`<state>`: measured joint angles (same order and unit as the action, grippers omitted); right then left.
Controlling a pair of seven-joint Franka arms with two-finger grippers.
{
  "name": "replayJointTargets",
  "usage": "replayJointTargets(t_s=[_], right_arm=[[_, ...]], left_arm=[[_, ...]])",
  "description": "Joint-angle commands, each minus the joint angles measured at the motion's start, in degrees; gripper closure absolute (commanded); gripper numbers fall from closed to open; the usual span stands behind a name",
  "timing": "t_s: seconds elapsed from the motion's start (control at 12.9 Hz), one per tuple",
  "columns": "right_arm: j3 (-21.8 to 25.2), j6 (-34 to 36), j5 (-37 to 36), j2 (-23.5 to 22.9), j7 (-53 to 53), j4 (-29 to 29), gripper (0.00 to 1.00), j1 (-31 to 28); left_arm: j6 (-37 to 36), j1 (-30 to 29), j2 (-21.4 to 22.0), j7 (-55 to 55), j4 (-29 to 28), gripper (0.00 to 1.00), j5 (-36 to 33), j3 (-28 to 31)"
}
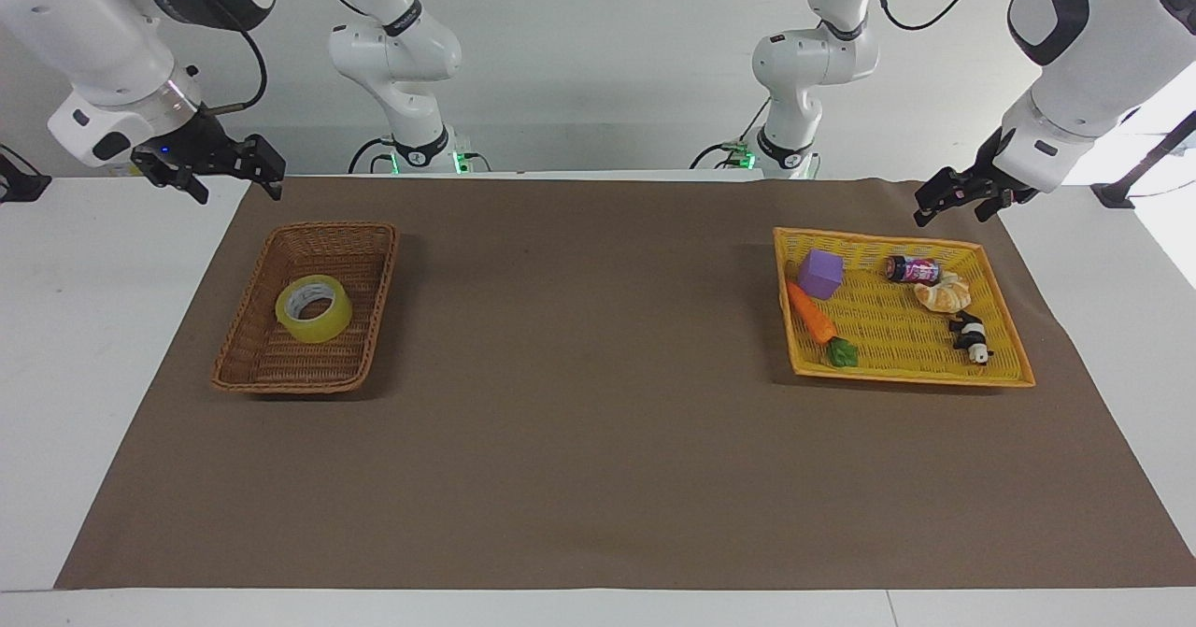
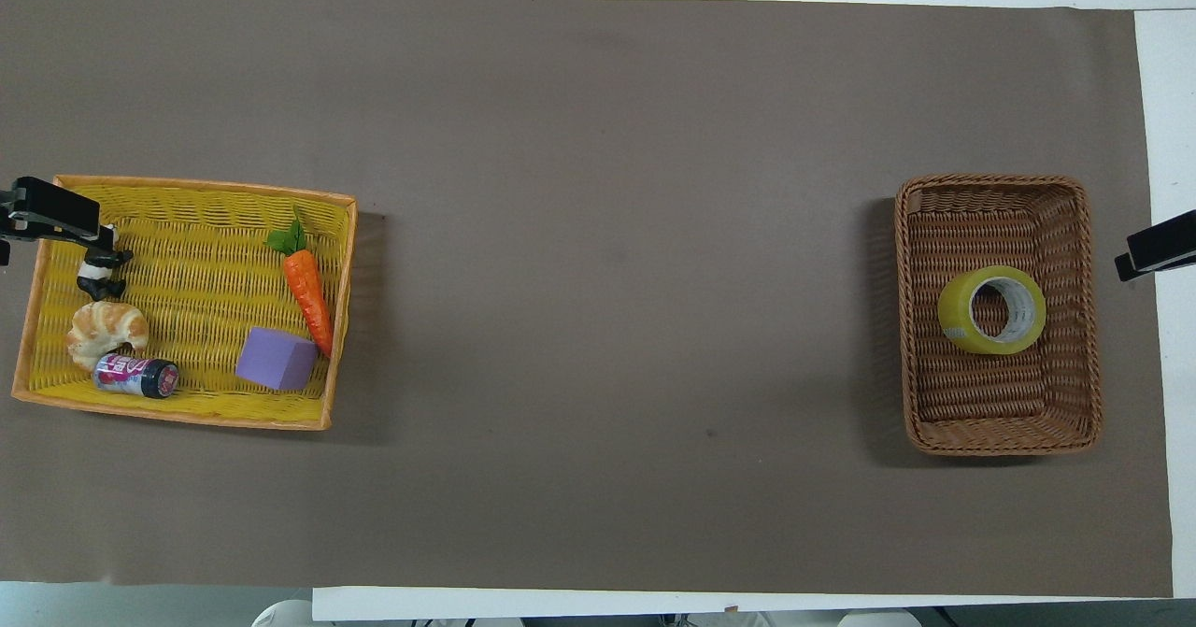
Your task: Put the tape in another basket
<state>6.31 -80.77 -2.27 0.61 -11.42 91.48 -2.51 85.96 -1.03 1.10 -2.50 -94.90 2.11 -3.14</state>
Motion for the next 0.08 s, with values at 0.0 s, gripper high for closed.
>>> replayJointTargets(t_s=[0.0], right_arm=[[0.5, 0.4, -0.3, 0.8, 2.1, 0.9, 0.00, 0.7]], left_arm=[[0.1, 0.2, 0.6, 0.5, 0.0, 0.00, -1.1, 0.4]])
